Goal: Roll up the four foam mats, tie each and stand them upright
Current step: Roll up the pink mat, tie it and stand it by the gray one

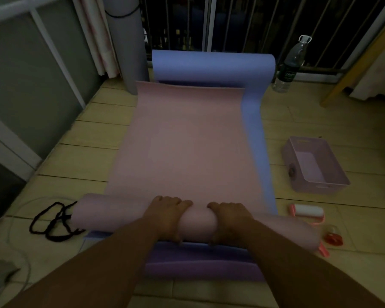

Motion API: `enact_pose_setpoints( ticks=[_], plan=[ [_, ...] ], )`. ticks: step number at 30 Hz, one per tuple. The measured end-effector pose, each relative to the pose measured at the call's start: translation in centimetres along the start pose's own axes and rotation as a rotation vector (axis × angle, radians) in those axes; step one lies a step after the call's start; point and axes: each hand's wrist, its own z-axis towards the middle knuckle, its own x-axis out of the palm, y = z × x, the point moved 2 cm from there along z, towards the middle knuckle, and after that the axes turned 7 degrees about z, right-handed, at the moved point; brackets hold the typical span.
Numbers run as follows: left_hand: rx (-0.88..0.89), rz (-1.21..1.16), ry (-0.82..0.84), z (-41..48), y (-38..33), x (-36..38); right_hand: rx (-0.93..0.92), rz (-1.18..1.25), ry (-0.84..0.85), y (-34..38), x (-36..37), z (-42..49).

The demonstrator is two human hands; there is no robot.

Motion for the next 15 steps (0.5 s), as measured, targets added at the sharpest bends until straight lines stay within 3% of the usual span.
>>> enact_pose_setpoints(
  ticks=[6, 10, 15],
  plan=[
    [-0.098, -0.114, 0.042, 0.5, 0.7, -0.2, -0.085, -0.065, -0.231, 0.2, 0.4, -0.6],
    [-0.080, -0.155, 0.051, 0.5, 1.0, -0.1, -0.045, -0.088, -0.132, 0.5, -0.3, 0.2],
    [-0.082, -0.036, 0.031, -0.3, 0.4, 1.4, 0.028, -0.058, -0.046, 0.9, 0.6, 0.5]
  ],
)
